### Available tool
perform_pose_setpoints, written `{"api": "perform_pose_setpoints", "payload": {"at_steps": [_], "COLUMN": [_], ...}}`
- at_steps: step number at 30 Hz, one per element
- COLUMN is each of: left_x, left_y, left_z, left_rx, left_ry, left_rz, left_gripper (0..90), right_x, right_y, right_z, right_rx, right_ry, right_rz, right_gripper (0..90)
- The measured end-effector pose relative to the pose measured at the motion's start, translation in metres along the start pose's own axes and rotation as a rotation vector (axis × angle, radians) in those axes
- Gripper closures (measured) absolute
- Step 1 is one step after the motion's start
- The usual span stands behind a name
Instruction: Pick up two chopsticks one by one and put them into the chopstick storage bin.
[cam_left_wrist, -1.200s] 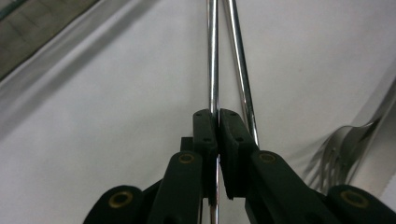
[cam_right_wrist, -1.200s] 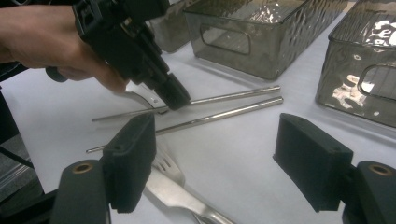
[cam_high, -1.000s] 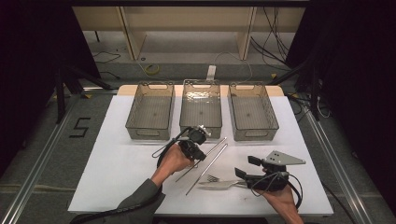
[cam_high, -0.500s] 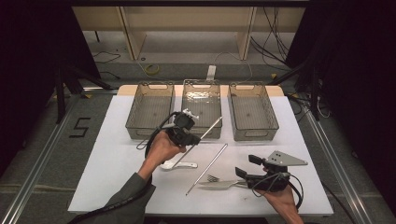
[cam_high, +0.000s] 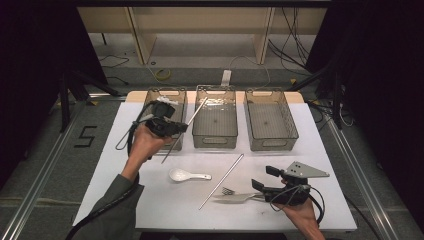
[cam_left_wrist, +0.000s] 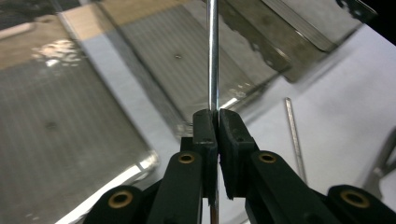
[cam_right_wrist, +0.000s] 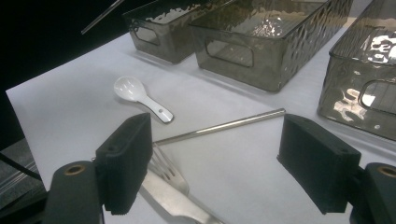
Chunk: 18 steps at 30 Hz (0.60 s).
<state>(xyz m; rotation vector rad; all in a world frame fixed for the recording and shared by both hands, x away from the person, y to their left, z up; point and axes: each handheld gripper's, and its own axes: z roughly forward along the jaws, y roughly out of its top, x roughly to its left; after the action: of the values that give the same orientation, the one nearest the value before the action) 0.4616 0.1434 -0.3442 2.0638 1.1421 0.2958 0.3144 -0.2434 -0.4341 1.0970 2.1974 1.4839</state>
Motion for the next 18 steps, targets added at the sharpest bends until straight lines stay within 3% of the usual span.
{"api": "perform_pose_setpoints", "payload": {"at_steps": [7,18], "left_x": [0.030,0.063], "left_y": [0.003,0.017], "left_z": [-0.012,-0.012], "left_rx": [-0.019,-0.048], "left_ry": [0.055,0.139], "left_rz": [-0.039,-0.048], "left_gripper": [85.4,85.3], "right_x": [0.000,0.000], "right_y": [0.000,0.000], "right_z": [0.000,0.000], "right_rx": [0.003,0.000], "right_ry": [-0.001,0.008], "right_rz": [-0.001,0.001], "right_gripper": [26.6,26.6]}}
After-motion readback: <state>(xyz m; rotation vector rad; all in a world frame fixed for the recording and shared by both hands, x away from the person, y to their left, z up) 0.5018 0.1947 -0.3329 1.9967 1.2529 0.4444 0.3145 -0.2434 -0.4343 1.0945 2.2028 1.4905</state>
